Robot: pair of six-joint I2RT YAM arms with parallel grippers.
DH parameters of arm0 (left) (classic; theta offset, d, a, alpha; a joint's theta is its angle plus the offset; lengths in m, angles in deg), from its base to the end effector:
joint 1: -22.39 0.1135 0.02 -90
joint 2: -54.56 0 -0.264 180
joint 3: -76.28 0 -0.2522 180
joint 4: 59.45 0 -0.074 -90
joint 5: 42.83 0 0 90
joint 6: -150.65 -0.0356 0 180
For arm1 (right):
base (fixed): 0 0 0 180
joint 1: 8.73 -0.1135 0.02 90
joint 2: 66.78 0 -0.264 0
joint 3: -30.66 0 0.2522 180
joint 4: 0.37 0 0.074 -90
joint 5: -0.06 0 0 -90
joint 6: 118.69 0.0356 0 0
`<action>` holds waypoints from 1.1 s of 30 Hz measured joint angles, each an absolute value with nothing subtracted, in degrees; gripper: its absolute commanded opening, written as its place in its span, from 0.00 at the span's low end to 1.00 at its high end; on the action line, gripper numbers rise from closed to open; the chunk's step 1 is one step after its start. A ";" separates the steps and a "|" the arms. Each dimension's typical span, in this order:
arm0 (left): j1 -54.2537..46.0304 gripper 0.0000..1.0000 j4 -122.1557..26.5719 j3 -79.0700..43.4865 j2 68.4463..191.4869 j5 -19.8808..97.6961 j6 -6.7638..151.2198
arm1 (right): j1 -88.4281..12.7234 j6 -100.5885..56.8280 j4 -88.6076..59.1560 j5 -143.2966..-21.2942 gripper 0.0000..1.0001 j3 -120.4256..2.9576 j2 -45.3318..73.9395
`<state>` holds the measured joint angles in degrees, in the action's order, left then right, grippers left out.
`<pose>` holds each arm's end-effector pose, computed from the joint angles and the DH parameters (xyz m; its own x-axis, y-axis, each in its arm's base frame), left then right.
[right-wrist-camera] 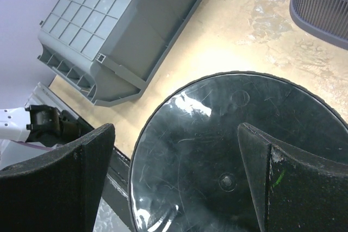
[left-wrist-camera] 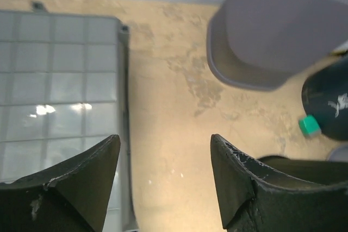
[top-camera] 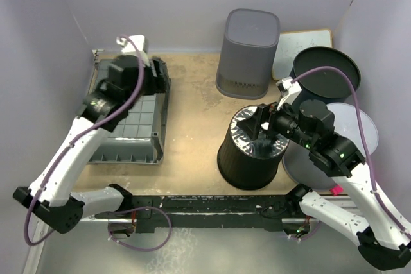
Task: Turn the large container upside down
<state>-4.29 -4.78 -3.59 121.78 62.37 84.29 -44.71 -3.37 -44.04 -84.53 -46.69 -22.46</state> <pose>0.2098 -0.0950 0.4538 -0.3900 -0.2371 -0.8898 0.0648 0.9568 -0.2834 0.1195 0.0909 0.4152 -0.4173 0.2232 -0.8809 -0.5326 0.7254 0.4361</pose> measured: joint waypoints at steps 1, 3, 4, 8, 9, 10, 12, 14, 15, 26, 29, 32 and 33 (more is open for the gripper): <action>-6.87 0.66 -5.26 -4.99 122.24 63.77 84.81 | -44.71 -3.37 -43.98 -84.61 0.96 -46.69 -22.33; -11.79 0.67 -5.83 -7.53 123.95 66.41 85.60 | -44.71 -3.37 -43.95 -84.90 0.96 -46.69 -21.94; -13.80 0.67 -5.79 -8.40 125.17 67.42 85.79 | -44.71 -3.35 -43.95 -85.10 0.97 -46.69 -21.85; -17.25 0.68 -5.72 -9.14 129.80 71.16 87.85 | -44.71 -3.37 -43.98 -86.89 1.00 -46.74 -21.96; -17.32 0.68 -5.68 -9.14 130.37 72.60 88.44 | -44.73 -3.33 -44.02 -87.70 1.00 -46.78 -22.02; -17.27 0.69 -5.72 -9.14 130.55 74.02 88.83 | -44.73 -3.20 -44.17 -88.77 1.00 -46.85 -22.07; -17.18 0.70 -5.85 -9.12 130.35 76.62 89.58 | -44.73 -2.72 -44.33 -91.78 1.00 -46.89 -22.29; -17.12 0.72 -6.71 -9.19 129.67 79.05 90.06 | -44.73 -1.95 -43.80 -96.31 1.00 -46.61 -23.05; -17.12 0.73 -7.82 -9.58 129.06 79.99 90.12 | -44.73 -1.82 -42.56 -98.49 1.00 -45.75 -23.90; -17.12 0.73 -14.09 -18.67 122.22 88.62 90.03 | -44.73 -14.17 -18.34 -108.35 1.00 -27.81 -35.88; -17.12 0.73 -14.36 -19.59 121.98 90.87 89.99 | -44.71 -16.79 -15.87 -109.20 1.00 -28.05 -35.20; -17.12 0.72 -14.51 -19.99 121.54 92.25 89.60 | -44.73 -18.74 -14.73 -110.25 1.00 -28.70 -34.22; -17.12 0.71 -14.57 -20.05 121.39 92.55 89.49 | -44.71 -19.13 -14.43 -110.41 1.00 -28.86 -34.07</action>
